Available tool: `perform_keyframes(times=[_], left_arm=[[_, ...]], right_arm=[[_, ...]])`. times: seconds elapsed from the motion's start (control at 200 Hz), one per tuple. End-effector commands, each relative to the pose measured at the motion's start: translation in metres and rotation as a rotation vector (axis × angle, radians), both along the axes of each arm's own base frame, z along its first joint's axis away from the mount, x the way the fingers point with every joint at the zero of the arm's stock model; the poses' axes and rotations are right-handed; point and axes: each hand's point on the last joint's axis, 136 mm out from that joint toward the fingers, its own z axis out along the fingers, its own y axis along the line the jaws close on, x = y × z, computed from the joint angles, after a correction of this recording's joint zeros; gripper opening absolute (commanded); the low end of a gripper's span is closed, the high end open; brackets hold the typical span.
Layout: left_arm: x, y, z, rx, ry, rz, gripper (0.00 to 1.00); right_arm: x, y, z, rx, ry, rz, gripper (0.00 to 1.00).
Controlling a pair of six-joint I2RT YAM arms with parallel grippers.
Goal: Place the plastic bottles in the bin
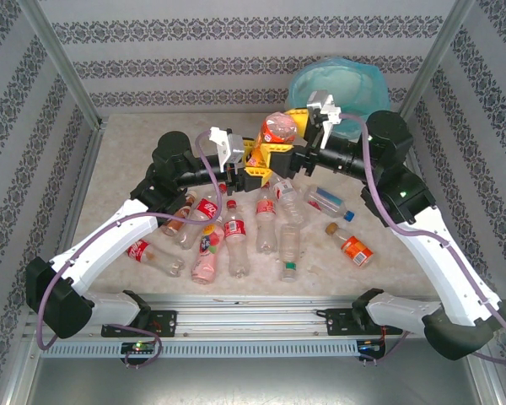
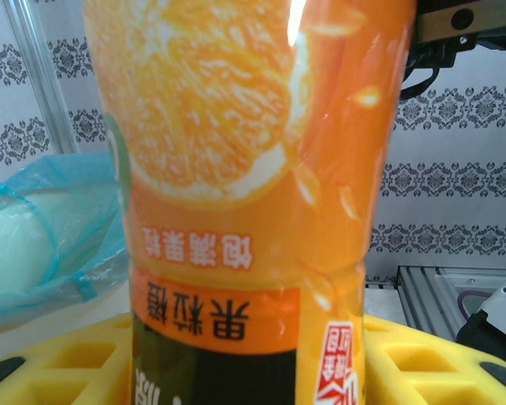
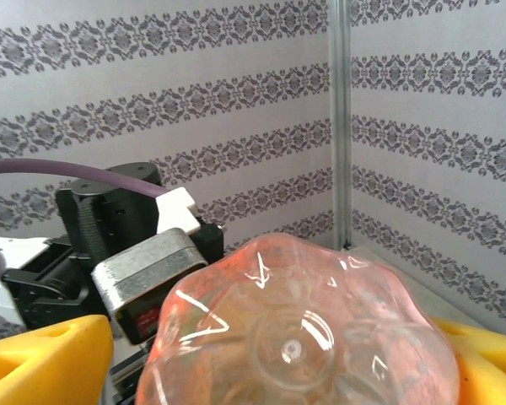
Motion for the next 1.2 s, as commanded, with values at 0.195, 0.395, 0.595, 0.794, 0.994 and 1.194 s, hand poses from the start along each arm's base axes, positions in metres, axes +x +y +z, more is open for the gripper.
perform_keyframes(times=[0.195,0.395,0.595,0.794,0.994,1.194], left_arm=[[-0.015,-0.003,0.009,0.004,-0.056,-0.018,0.0],[-0.011,0.0,0.02,-0.033,-0.061,0.02,0.0],[-0.002,0.004,0.027,-0.061,-0.073,0.078,0.25],[-0.004,0.01,0.036,-0.094,-0.099,0.107,0.63],[0.009,0.029,0.052,-0.163,-0.107,0.256,0.89],[0.016,0.033,0.069,-0.206,-0.113,0.296,0.97]], right_arm=[[0.014,0.004,0.005,-0.017,-0.036,-0.067,0.71],[0.011,0.004,0.008,-0.008,-0.035,-0.053,0.53],[0.01,0.002,0.013,-0.006,-0.031,-0.058,0.46],[0.022,-0.017,0.032,0.007,-0.059,-0.16,0.42],[0.053,-0.052,0.053,0.016,-0.085,-0.348,0.39],[0.078,-0.089,0.08,0.022,-0.154,-0.522,0.39]])
